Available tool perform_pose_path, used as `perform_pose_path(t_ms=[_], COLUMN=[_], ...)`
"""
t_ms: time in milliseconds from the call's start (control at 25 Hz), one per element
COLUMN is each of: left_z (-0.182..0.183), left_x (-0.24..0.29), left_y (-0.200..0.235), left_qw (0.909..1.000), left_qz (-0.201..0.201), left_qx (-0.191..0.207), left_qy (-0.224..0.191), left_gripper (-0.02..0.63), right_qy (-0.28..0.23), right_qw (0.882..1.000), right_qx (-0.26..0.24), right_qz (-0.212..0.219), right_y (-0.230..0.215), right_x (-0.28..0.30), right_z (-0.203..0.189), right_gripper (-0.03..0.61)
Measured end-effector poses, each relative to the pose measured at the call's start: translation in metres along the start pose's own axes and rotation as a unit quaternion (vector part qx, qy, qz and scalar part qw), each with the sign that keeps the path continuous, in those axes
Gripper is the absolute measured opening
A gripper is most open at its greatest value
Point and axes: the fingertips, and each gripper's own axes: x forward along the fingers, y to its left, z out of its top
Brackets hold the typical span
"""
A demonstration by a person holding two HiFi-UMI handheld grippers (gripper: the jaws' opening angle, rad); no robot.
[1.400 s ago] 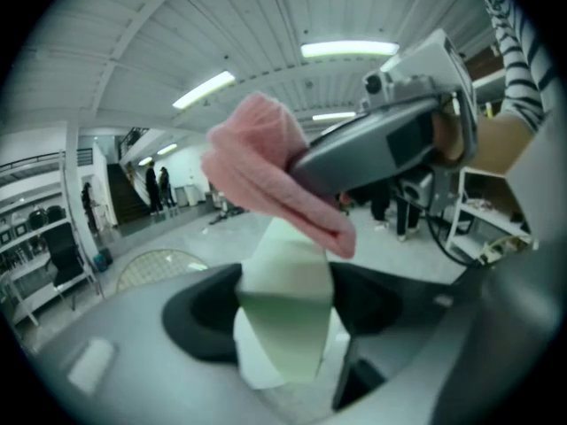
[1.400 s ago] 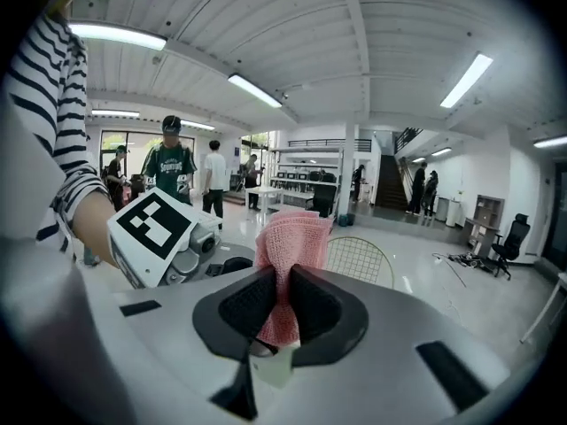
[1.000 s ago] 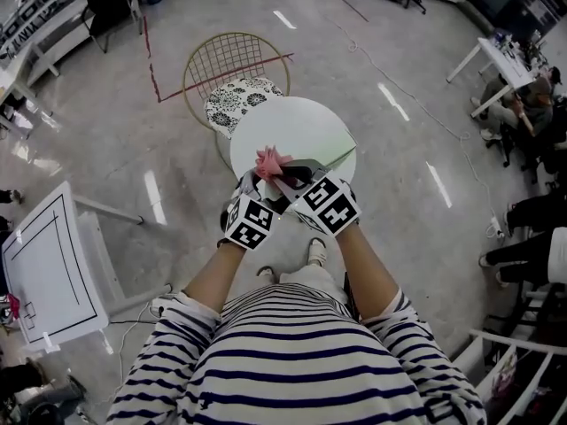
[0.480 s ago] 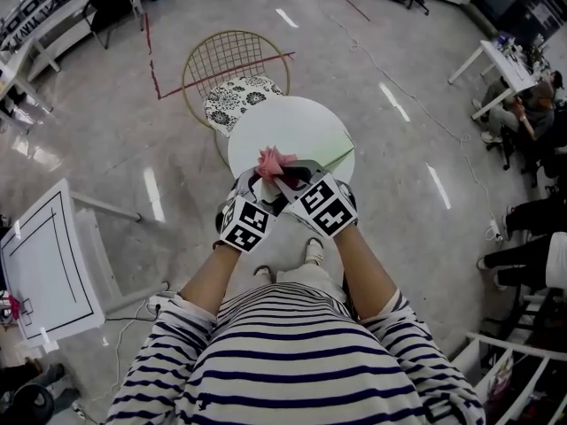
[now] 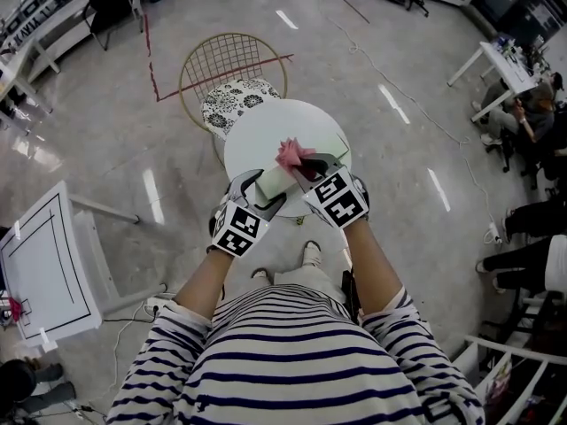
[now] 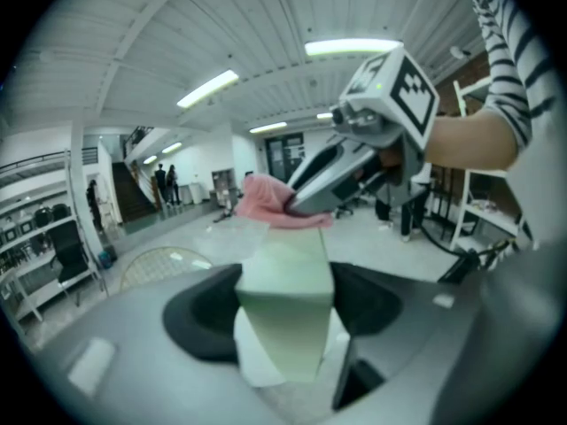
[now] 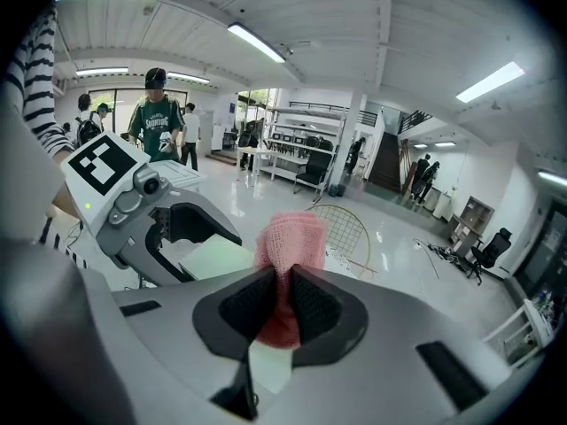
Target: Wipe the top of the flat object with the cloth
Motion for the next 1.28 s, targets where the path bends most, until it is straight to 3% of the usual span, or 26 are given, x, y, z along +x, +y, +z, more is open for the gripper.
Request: perform_pose_path(t_ms=[600, 1120, 1280], left_z=[-0.001, -0.001, -0.002], left_x=[-0.001, 0.0, 0.001], left_y=[0.002, 0.004, 0.005], left_qw=[1.0, 1.0, 1.0], left_qz=[0.0, -0.002, -0.002], left_qx=[0.0, 0.002, 0.001], left_qy=[0.001, 0.005, 0.006], left_gripper=[0.307, 0.307, 0.307], right_qy=[0.013, 0.021, 0.018], right_qw=[0.996, 0.99, 0.981], right_qx=[0.018, 0.031, 0.029], right_qz=[-0.081, -0.138, -0.189], right_y=[-0.08, -0.113, -0.13], right_x=[-0.009, -0.015, -0.028], right_z=[-0.029, -0.041, -0.041], right_gripper=[0.049, 0.049, 0.049])
